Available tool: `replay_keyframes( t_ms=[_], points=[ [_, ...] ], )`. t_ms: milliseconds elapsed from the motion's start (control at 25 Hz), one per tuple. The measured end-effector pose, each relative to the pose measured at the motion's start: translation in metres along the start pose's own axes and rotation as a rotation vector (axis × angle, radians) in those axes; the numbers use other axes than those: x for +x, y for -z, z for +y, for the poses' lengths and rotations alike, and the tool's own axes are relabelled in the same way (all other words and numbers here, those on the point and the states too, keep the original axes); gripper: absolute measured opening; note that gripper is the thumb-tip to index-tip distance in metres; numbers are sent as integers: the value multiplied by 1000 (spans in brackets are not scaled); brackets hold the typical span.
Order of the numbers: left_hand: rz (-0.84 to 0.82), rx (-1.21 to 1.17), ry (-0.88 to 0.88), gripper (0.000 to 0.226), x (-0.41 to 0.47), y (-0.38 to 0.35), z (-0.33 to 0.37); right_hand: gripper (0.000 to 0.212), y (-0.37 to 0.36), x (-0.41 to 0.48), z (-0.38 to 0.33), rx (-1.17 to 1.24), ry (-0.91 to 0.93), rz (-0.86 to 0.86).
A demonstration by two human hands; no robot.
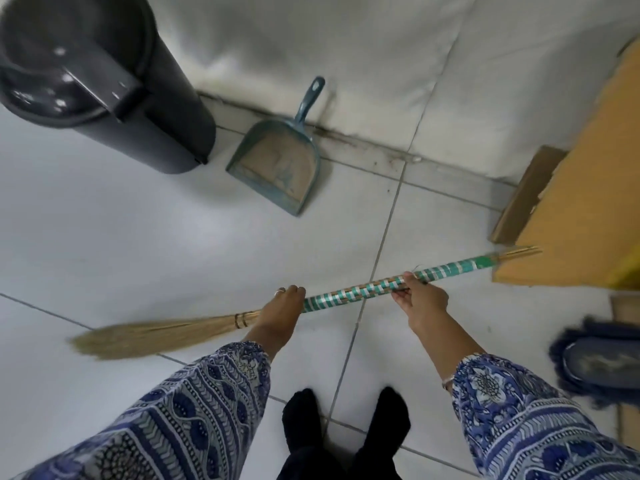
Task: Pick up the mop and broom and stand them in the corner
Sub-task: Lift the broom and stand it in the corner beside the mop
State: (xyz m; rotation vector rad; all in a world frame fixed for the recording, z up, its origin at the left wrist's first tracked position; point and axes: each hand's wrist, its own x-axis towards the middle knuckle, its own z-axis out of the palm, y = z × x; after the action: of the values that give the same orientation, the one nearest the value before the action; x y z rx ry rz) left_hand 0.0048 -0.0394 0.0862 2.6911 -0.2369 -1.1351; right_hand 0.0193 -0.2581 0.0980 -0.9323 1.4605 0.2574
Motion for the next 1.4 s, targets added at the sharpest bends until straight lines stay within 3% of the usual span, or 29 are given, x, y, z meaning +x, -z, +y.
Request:
replay_keyframes(
  t_ms=[160, 400, 640, 760, 880, 1000, 1400],
  points=[
    [65, -102, -47, 17, -59, 105, 65, 7, 12, -130, -103, -73, 319, -56],
    [214, -302, -164, 21, -186, 253, 179, 7, 87, -356, -230, -191, 803, -112],
    [361, -419, -349, 16, -297, 314, 334, 9, 217, -511, -314, -153, 1128, -14],
    [388, -407, -438, 16, -337, 308, 410, 18, 292, -548, -337, -156, 1219, 56],
    [412, -381, -516, 17, -379, 282, 495, 1, 387, -568, -352, -116, 1287, 123],
    [427, -385, -572, 15, -415, 252, 579, 15, 480, -572, -368, -130, 1332, 154],
    [241, -398, -636, 24, -412, 161, 799, 18, 683, -507, -439, -165, 1327, 254]
  ],
)
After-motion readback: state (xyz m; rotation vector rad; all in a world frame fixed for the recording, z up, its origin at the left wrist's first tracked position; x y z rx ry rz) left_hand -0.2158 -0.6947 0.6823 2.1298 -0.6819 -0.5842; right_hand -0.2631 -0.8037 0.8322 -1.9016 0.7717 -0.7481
